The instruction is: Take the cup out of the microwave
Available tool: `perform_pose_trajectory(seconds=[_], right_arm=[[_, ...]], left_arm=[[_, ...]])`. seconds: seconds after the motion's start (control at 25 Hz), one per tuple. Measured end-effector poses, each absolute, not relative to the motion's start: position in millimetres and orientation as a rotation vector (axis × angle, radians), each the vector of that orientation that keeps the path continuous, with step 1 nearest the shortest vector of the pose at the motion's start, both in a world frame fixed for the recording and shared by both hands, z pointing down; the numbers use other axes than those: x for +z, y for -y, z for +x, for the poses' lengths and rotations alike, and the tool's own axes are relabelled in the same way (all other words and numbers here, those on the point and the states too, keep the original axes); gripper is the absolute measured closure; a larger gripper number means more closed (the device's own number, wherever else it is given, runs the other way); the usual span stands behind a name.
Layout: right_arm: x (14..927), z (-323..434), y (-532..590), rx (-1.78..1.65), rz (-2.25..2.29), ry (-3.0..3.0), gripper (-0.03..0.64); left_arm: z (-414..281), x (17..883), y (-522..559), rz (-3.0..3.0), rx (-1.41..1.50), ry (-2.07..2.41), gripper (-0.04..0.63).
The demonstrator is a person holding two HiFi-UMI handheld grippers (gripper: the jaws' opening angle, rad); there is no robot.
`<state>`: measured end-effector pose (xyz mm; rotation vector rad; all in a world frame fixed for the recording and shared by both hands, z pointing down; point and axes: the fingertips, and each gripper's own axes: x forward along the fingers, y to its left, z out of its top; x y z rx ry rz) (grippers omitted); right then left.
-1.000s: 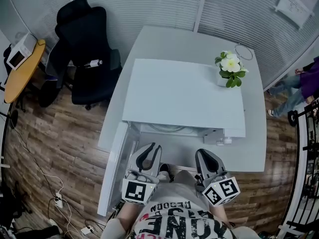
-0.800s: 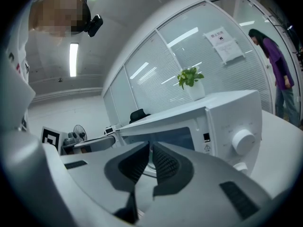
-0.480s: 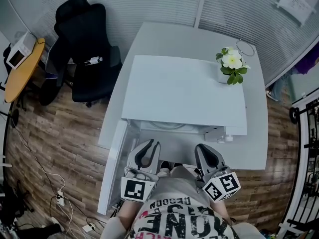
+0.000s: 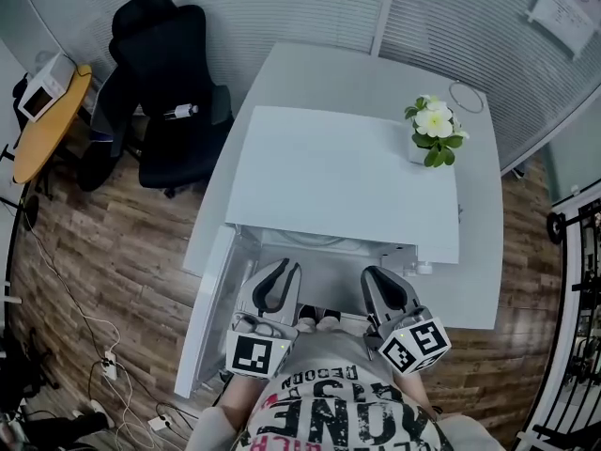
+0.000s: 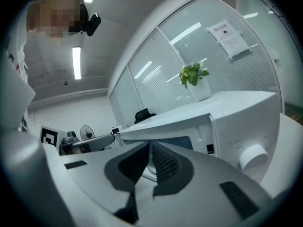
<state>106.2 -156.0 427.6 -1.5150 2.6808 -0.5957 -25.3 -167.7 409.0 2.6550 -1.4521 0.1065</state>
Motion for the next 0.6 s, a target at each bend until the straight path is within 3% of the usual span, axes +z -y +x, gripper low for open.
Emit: perform_pose_trajectory(seconds=[0.6], right_arm=[[427,110,163,-0.617,-1.46,-2.692,0.589]], left_arm=[[-10,408,171,2.67,0.144,1.438,0.529]])
